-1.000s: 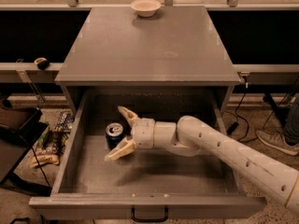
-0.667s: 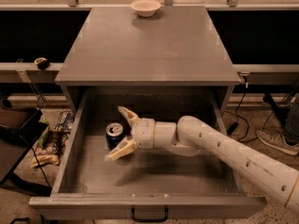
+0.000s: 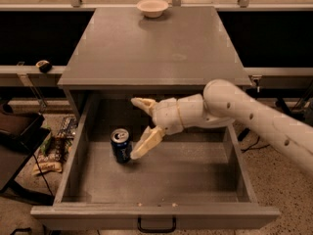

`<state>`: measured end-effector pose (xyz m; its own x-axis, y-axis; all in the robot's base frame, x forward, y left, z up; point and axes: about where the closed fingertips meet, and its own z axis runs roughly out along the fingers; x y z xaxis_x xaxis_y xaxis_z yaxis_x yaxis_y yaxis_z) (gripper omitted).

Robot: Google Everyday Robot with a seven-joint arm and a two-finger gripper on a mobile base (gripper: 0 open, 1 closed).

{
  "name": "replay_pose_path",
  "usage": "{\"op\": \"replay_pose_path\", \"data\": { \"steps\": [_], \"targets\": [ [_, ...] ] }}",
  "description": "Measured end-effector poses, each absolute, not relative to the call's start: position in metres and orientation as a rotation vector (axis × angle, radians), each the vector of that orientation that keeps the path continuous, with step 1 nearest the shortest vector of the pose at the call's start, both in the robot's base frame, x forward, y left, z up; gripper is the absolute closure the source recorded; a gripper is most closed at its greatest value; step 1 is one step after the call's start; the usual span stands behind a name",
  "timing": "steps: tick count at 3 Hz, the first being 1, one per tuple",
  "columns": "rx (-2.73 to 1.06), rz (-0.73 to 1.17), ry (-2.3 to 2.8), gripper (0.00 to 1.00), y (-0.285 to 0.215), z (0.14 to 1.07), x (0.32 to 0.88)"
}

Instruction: Place pepsi can into top drawer

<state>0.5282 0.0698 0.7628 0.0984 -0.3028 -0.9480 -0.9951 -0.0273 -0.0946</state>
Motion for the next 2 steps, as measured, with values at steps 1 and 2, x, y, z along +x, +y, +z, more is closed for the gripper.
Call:
{"op": "replay_pose_path", "data": {
  "steps": [1,2],
  "targets": [
    [-1.616,0.9,1.469,0.0,0.028,0.804,0.54],
    [-1.703,0.734,1.642,0.0,-0.026,0.834,0.549]
  ]
}}
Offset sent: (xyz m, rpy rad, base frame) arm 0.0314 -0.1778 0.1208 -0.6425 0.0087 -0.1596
